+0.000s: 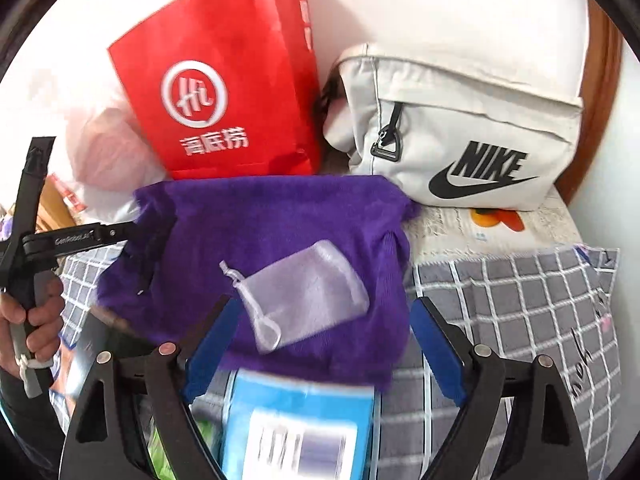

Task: Organize soft objects
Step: 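Grasp the orange-print wipe packet with the right tool while the left tool returns to the white block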

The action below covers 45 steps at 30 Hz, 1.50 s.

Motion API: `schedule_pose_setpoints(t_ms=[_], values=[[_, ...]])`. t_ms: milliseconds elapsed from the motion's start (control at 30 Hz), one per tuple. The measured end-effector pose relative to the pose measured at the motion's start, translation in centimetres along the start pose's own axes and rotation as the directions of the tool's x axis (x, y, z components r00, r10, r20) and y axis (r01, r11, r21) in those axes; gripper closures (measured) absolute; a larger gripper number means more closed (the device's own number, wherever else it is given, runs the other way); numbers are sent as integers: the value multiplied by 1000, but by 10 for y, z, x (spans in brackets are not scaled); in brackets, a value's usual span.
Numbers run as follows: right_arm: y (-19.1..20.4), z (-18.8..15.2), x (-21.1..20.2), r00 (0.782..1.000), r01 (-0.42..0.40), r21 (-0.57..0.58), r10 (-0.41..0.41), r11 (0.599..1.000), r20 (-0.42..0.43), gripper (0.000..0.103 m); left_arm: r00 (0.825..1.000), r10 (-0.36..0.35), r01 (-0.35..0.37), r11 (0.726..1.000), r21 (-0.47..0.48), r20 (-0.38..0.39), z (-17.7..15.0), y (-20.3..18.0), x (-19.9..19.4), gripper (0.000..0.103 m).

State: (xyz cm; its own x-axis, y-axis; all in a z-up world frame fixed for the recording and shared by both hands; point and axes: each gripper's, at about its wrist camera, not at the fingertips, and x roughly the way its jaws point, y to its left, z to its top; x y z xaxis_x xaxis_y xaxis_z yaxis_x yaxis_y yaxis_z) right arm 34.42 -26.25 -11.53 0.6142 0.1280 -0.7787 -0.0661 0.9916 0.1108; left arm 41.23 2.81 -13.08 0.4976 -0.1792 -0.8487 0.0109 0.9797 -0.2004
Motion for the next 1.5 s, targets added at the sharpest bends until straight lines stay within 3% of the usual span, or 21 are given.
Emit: schedule_pose_setpoints(t_ms=[67, 167, 533, 633, 800, 1000, 1167, 1333, 1500], values=[[8, -11, -16, 1000, -17, -22, 17, 1000, 21, 16, 1000, 3, -3, 1000, 11, 4, -13, 0, -16, 35], [20, -31, -40, 997, -62, -56, 64, 997, 42, 16, 1000, -7, 7, 1000, 1, 14, -28, 5, -35, 34], [34, -91, -80, 995, -103, 47, 103, 994, 10, 16, 997, -43, 43, 999, -8, 72, -110, 27, -99, 34], [37, -108, -87, 995, -103, 50, 103, 993, 8, 16, 998, 33, -32, 999, -9, 55, -135, 34, -109, 34], [46, -139, -103, 983, -181, 47, 182, 982, -1, 16, 999, 2, 0, 999, -47, 47, -182, 48, -125, 35], [81, -178, -115, 973, -232, -77, 232, 970, -6, 18, 998, 31, -26, 996, -86, 48, -224, 59, -132, 34], [114, -201, -112, 965, -261, -199, 263, 944, -15, 18, 986, 154, -149, 986, -76, 56, -248, 65, -138, 34], [137, -213, -93, 976, -218, -297, 215, 930, -44, 18, 993, 111, -106, 990, -89, 49, -261, 74, -139, 34], [149, -217, -72, 986, -165, -353, 151, 921, -67, 18, 993, 113, -110, 988, -105, 30, -269, 82, -132, 34]])
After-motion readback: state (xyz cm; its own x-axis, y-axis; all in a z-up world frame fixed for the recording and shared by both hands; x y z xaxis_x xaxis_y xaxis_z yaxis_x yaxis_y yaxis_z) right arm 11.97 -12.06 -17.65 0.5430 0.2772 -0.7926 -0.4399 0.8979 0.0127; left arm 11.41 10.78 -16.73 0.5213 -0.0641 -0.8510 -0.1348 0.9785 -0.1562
